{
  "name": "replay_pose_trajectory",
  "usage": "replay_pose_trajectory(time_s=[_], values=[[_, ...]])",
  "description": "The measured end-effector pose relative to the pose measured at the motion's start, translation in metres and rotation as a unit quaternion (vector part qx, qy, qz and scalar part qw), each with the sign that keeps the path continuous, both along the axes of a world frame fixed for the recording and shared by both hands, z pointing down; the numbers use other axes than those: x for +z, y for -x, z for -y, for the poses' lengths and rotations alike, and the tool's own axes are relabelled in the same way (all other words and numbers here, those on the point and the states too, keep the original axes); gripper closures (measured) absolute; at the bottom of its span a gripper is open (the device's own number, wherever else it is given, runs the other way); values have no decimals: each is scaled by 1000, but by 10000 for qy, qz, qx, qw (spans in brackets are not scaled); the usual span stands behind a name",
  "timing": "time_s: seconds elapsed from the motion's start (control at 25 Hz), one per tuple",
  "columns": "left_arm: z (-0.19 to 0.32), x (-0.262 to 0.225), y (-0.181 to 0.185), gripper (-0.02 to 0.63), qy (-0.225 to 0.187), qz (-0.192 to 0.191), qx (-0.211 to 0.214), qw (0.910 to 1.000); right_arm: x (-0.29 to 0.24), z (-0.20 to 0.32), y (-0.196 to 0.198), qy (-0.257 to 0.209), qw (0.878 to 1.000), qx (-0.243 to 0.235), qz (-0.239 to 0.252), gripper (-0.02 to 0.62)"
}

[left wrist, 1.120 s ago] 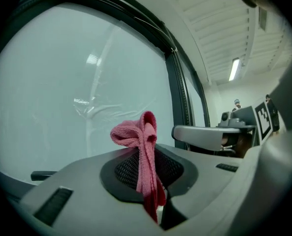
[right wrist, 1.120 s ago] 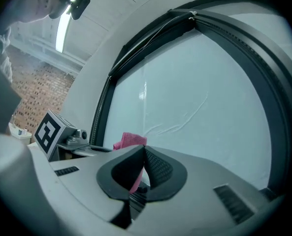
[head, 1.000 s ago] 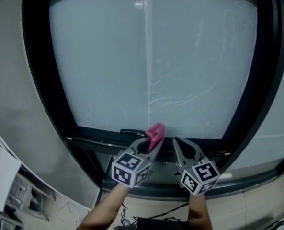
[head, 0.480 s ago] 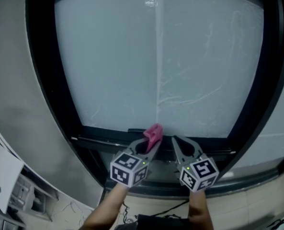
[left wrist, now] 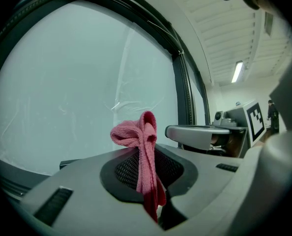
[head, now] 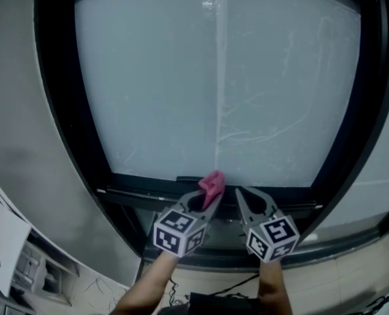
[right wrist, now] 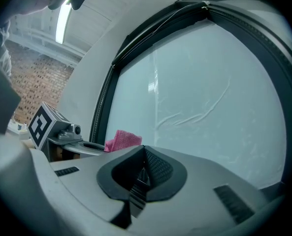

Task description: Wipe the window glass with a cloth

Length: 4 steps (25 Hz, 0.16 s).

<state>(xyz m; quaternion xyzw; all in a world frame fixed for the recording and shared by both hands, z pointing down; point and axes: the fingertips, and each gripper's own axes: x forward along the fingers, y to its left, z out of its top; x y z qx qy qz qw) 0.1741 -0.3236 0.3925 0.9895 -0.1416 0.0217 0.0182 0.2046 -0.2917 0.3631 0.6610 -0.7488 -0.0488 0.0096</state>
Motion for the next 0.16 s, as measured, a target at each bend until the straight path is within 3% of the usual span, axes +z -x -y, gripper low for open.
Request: replay_pose_trajectory(time_s=[0.16], values=[[1,1,2,552,-4,6,-1,10000,1,2,3,7,10000,-7,-8,607]])
